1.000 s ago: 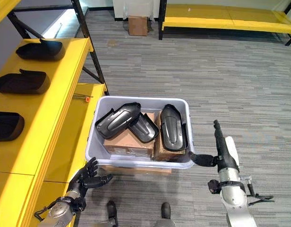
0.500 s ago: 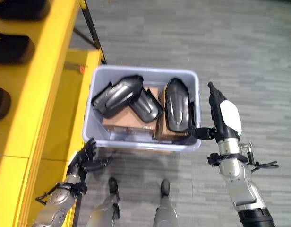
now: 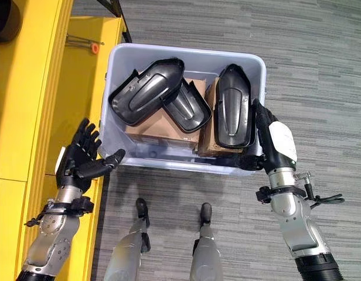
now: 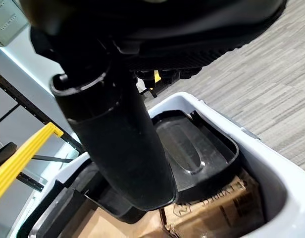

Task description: Move parts from the plastic box to the shelf.

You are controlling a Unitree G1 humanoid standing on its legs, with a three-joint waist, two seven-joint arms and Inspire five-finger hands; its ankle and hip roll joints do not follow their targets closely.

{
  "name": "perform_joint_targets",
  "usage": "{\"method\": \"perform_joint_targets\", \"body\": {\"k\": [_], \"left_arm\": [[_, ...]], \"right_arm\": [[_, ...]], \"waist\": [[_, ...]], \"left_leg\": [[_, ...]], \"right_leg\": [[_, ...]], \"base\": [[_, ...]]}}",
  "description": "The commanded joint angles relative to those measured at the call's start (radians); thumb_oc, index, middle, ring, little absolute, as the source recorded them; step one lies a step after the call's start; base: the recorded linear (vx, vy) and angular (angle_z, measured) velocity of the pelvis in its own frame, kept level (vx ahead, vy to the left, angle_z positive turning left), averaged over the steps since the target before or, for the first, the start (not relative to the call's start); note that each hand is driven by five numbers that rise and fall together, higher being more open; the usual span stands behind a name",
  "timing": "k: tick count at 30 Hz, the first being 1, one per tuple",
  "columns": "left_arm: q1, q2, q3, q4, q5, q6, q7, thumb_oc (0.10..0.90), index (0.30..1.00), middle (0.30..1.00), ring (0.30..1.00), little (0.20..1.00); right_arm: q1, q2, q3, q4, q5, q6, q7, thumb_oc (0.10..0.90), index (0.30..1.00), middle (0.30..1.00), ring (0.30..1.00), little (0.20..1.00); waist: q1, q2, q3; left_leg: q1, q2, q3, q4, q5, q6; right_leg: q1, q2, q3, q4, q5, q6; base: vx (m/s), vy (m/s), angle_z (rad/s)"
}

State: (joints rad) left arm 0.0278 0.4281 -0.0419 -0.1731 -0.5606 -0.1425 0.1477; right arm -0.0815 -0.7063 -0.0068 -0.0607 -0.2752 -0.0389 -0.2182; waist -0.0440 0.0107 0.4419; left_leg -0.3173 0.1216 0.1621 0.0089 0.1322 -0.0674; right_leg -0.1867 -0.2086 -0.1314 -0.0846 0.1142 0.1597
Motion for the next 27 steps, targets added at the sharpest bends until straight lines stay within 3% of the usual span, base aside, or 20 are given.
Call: {"method": "perform_joint_targets", "body": {"k": [1,27], "left_arm": [[-0.021,0.044,0.088,-0.132,-0.023,-0.142,-0.002,0.9,1.0,1.0,1.0,1.0],[-0.136,0.037,0.078,-0.2,-0.007,-0.195,0.057,0.9,1.0,1.0,1.0,1.0]], "right_arm": [[-0.065,-0.038,-0.048,-0.035,-0.057,-0.071,-0.039,0.9,1.0,1.0,1.0,1.0],[-0.254,-0.098,0.055,-0.004,-0.242,-0.035,-0.101,0.9,1.0,1.0,1.0,1.0]], "waist": [[0.004,-0.03,-0.048],[0.016,-0.042,0.001]], "left_leg": [[-0.053,0.025,-0.007,0.141,-0.11,-0.021],[-0.117,0.024,0.002,0.158,-0.11,-0.021]], "right_leg": [[-0.022,-0.03,-0.007,0.142,-0.134,-0.001],[-0.103,-0.026,0.001,0.178,-0.129,-0.002]], "base": [[0.0,0.0,0.0],[0.0,0.0,0.0]]}}
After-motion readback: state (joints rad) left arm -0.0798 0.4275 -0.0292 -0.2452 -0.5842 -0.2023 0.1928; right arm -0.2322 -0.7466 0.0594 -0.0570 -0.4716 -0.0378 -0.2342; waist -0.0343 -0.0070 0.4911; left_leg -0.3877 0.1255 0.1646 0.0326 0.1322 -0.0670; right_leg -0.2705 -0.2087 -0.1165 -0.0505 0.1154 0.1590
